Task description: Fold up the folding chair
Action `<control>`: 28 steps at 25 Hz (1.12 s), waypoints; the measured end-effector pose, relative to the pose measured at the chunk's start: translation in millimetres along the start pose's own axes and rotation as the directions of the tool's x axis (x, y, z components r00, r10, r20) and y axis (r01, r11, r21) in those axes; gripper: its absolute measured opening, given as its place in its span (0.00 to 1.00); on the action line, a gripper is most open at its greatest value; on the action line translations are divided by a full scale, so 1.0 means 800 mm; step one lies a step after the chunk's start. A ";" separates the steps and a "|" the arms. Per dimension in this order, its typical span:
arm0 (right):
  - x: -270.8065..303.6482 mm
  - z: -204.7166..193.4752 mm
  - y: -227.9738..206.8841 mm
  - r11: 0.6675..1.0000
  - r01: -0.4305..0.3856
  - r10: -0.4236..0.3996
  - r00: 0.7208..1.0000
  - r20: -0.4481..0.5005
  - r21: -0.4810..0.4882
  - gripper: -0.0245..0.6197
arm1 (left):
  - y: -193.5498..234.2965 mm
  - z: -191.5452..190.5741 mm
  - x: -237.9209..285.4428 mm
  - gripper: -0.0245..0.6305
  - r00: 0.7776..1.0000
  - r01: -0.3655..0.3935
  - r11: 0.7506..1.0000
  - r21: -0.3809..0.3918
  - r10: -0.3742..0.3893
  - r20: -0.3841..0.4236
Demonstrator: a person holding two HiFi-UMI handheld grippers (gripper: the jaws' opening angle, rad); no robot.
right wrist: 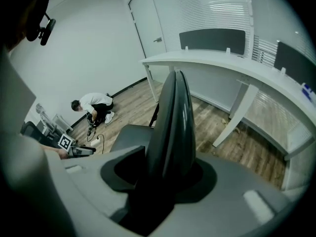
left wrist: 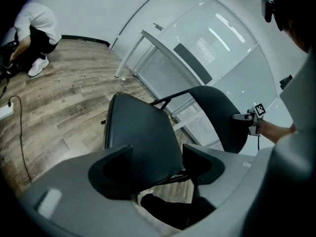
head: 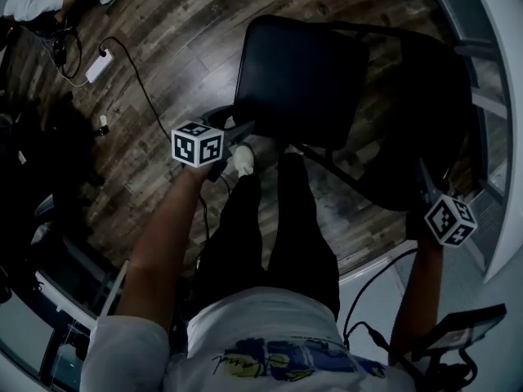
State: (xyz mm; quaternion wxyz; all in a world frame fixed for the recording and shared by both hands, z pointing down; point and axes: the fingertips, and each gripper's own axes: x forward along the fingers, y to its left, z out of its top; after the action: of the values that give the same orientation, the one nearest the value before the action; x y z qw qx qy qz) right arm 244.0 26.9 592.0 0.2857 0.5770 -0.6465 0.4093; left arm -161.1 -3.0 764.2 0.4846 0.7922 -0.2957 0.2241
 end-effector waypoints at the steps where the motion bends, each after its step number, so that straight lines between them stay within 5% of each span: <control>1: 0.000 0.001 0.000 1.000 0.002 -0.002 1.000 0.001 0.007 0.30 | 0.010 -0.001 0.006 0.53 1.000 -0.006 1.000 -0.005 0.006 0.000; 17: -0.006 0.004 0.005 1.000 0.014 -0.013 1.000 -0.024 0.012 0.29 | 0.134 -0.034 0.080 0.58 0.999 -0.048 0.993 -0.110 0.046 -0.023; 28: -0.005 0.012 0.015 1.000 0.018 -0.018 1.000 -0.020 0.022 0.29 | 0.170 -0.025 0.123 0.65 0.996 0.080 0.978 -0.193 -0.087 -0.024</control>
State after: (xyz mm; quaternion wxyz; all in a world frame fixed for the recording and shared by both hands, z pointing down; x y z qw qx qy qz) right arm 234.2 20.8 582.0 0.2893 0.5818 -0.6338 0.4196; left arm -184.3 -58.5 922.5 0.5724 0.7497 -0.2746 0.1865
